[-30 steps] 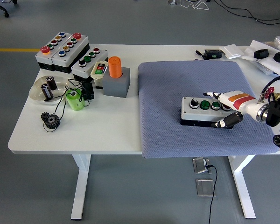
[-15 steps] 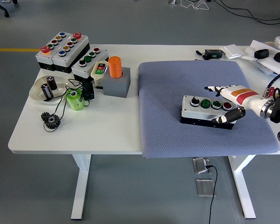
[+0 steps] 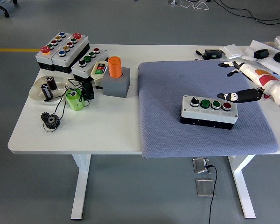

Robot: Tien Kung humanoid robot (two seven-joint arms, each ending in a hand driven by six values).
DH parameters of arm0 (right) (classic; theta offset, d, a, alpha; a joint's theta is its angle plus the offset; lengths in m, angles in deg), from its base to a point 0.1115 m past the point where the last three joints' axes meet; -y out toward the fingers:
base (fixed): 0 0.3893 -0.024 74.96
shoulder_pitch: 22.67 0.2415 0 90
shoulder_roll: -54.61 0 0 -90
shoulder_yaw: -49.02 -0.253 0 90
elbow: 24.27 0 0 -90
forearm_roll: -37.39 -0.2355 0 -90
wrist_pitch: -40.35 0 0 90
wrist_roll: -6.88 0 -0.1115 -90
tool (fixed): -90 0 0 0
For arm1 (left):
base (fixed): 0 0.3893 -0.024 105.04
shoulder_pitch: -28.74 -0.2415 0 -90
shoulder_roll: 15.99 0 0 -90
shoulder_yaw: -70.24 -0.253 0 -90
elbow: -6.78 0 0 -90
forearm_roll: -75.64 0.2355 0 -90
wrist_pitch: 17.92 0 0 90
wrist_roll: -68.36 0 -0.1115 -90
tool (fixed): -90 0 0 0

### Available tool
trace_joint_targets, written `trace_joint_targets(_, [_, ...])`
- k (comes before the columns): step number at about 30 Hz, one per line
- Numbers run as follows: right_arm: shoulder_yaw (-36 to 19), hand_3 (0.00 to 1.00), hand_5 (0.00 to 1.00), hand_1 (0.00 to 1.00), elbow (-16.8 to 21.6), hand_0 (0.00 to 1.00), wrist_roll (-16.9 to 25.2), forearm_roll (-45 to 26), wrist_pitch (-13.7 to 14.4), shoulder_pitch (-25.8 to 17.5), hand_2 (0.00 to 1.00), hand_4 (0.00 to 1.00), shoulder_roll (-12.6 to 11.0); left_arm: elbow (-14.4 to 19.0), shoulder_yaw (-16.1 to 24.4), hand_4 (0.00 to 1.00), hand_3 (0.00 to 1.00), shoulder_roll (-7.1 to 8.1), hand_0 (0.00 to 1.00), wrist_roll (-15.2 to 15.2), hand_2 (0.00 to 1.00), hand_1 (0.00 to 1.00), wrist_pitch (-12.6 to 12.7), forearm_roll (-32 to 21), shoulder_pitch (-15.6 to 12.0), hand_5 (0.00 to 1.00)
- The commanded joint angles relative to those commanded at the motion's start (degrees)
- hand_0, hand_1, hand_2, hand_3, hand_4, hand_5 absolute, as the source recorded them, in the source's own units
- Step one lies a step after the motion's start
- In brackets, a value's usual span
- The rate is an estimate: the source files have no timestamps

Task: Pick up the button,place it on the desk,press the button,press the button

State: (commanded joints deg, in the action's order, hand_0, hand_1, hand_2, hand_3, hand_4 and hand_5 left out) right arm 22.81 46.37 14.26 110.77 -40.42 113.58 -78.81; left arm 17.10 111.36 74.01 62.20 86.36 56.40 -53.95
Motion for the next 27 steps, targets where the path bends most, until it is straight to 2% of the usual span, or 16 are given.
trace_joint_targets(2, [0.9, 0.718, 0.491, 0.002, 0.0, 0.243, -2.0, -0.4, -2.9, -0.4, 0.181, 0.711, -0.6, 0.0, 0.2, 0.367, 0.588, 0.00, 0.676, 0.0, 0.774, 0.747, 0.0, 0.1, 0.0, 0.955])
trace_joint_targets(5, [1.4, 0.718, 0.491, 0.002, 0.5, 0.243, -3.1, -0.4, -4.5, -1.1, 0.181, 0.711, -1.1, 0.0, 0.5, 0.367, 0.588, 0.00, 0.676, 0.0, 0.774, 0.747, 0.1, 0.4, 0.0, 0.955])
trace_joint_targets(6, [1.3, 0.694, 0.513, 0.002, 0.7, 0.174, -3.2, -0.5, -4.8, -1.4, 0.118, 0.681, -1.3, 0.0, 0.5, 0.367, 0.588, 0.00, 0.676, 0.0, 0.775, 0.747, 0.1, 0.5, 0.0, 0.957])
trace_joint_targets(20, [1.1, 0.687, 0.532, 0.002, 1.3, 0.154, -3.0, 0.4, -4.4, -2.7, 0.104, 0.675, -1.7, 0.0, 0.4, 0.366, 0.588, 0.00, 0.676, 0.3, 0.775, 0.747, 0.5, 1.2, -0.8, 0.957])
trace_joint_targets(27, [1.2, 0.684, 0.536, 0.002, 0.0, 0.155, -3.2, 0.6, -4.3, -3.1, 0.105, 0.676, -1.4, 0.0, 0.3, 0.364, 0.588, 0.00, 0.676, 0.3, 0.776, 0.747, 0.5, 1.4, -1.1, 0.957])
